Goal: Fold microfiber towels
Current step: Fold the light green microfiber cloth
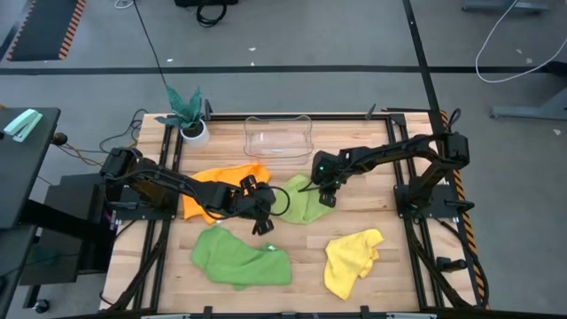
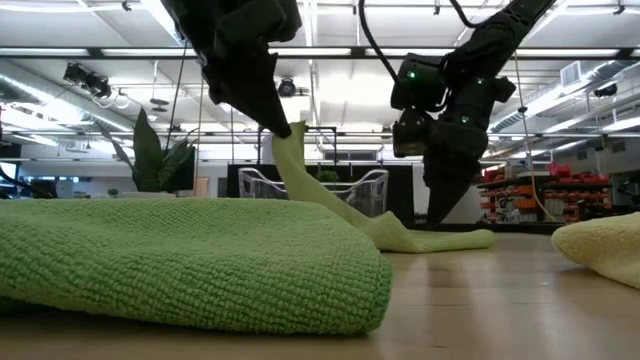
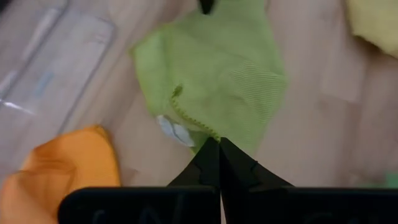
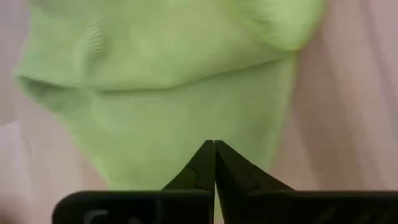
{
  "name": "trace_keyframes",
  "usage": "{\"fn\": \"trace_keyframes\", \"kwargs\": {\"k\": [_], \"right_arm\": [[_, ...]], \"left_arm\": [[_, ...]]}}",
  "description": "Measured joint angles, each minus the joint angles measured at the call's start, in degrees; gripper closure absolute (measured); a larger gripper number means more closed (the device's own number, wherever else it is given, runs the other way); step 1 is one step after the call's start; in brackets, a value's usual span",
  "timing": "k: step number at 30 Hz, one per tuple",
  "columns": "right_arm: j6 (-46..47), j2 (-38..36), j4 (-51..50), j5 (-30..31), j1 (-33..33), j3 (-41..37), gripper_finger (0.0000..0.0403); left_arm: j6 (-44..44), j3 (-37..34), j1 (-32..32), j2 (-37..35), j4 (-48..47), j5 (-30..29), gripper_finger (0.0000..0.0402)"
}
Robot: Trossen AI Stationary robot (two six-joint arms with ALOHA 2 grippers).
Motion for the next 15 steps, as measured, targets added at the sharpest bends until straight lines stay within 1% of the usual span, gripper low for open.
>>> {"fn": "trace_keyframes", "kwargs": {"k": [3, 6, 9, 15], "right_arm": [[-0.48, 0.00, 0.02, 0.00, 1.41, 0.00, 0.0395], [-1.21, 0.00, 0.02, 0.25, 1.48, 0.00, 0.0397], [-1.83, 0.00, 0.03, 2.27, 0.90, 0.00, 0.0391], [-3.81, 0.02, 0.12, 2.40, -1.14, 0.00, 0.0398]], "left_arm": [[0.96, 0.00, 0.00, 0.00, 0.01, -1.31, 0.0400], [1.67, 0.00, 0.00, -0.06, 0.13, -2.46, 0.0400], [2.92, 0.00, 0.00, -0.28, 1.55, -3.24, 0.0400], [7.25, 0.00, 0.00, -2.81, 6.17, -3.80, 0.0400]]}}
